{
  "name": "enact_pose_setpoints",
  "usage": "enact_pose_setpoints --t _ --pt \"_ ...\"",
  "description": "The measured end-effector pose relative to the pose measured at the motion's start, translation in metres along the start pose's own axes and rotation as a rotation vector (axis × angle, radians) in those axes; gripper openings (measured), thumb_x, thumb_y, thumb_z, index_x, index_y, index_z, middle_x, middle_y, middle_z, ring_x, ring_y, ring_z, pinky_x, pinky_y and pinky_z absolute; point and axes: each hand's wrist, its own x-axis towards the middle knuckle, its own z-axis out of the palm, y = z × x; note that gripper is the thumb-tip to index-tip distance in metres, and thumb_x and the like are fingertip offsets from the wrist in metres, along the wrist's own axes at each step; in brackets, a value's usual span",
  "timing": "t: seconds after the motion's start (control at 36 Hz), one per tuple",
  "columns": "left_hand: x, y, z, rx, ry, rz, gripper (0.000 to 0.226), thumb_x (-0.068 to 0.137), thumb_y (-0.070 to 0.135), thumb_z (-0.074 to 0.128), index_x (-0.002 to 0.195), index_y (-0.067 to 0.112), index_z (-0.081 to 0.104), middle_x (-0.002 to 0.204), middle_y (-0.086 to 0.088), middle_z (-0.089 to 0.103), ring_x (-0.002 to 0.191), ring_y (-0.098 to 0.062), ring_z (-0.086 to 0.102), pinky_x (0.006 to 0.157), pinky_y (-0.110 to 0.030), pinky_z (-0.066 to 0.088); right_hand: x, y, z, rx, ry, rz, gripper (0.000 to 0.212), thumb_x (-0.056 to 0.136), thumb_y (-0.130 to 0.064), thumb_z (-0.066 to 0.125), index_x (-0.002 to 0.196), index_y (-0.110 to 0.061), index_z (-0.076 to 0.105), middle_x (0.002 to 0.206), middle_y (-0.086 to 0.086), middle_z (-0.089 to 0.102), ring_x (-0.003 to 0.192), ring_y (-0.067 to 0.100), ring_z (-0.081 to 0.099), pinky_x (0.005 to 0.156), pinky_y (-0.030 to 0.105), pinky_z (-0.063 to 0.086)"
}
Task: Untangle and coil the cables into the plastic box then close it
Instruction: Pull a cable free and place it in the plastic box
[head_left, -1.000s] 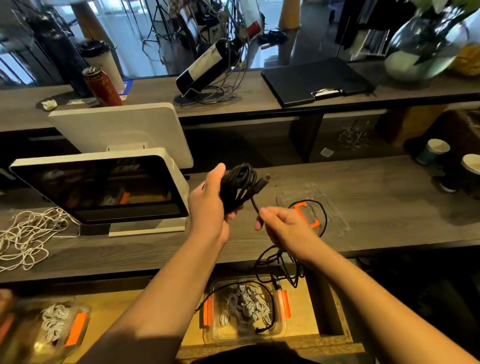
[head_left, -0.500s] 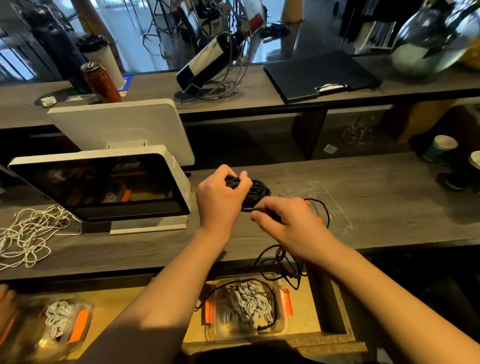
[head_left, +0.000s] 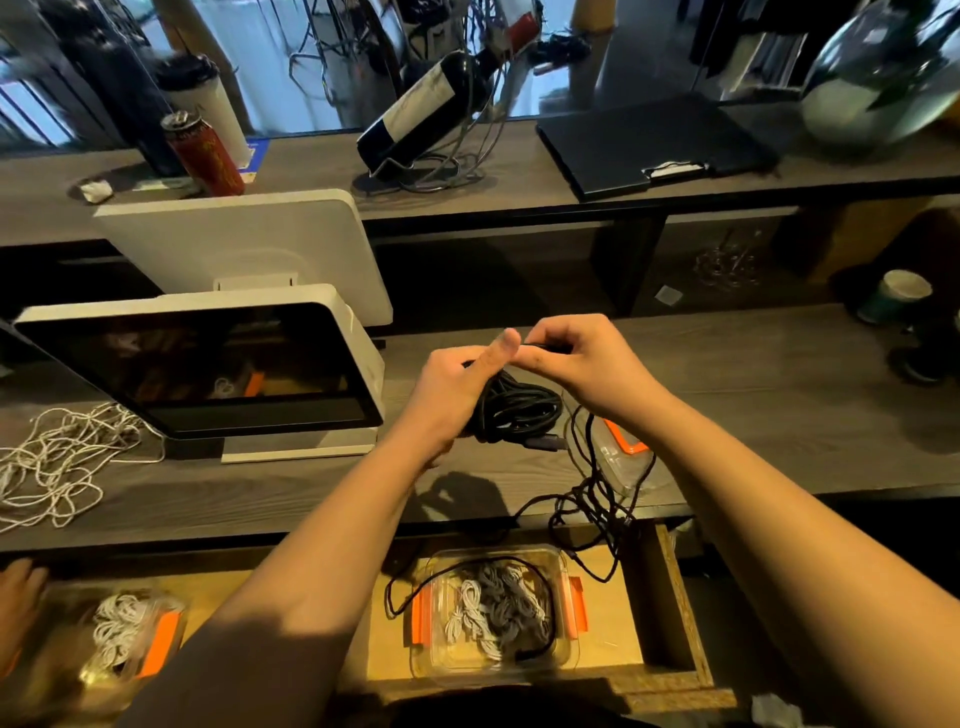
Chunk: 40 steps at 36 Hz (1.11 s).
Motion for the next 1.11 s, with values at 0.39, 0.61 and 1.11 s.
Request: enact_pose_setpoints --t 0.39,0.61,1.11 --pt "0.009 -0.021 -0.018 -0.265 0.171 -0.158 0.033 0.092 0.021 0.066 0.059 0.02 0.064 0.066 -0.003 0.057 0.061 -0.019 0.061 0.044 -0.022 0.044 -0.044 0.131 0.032 -0.224 -0.135 0.541 0.035 0.105 -0.033 0.044 0.075 -0.021 0.057 0.07 0.005 0.06 0.067 0.021 0.057 0.058 0.026 0.038" --pt "0.02 -0.021 -0.024 -0.278 0.246 -0.151 0.043 0.093 0.02 0.064 0.05 0.027 0.069 0.059 0.006 0.062 0.06 -0.012 0.064 0.047 -0.022 0.048 -0.051 0.176 0.011 -0.33 -0.184 0.847 0.041 0.104 -0.044 0.042 0.092 -0.01 0.061 0.082 0.008 0.062 0.071 0.021 0.057 0.065 0.031 0.044" --pt "0.033 -0.039 -0.02 0.018 0.325 -0.02 0.043 0.089 0.023 0.069 0.048 0.023 0.054 0.048 0.012 0.045 0.058 -0.012 0.049 0.061 -0.032 0.04 -0.033 0.157 0.007 -0.055 0.198 0.853 0.069 0.076 -0.03 0.085 0.132 -0.012 0.05 0.133 0.013 0.054 0.119 0.027 0.054 0.091 0.036 0.046"
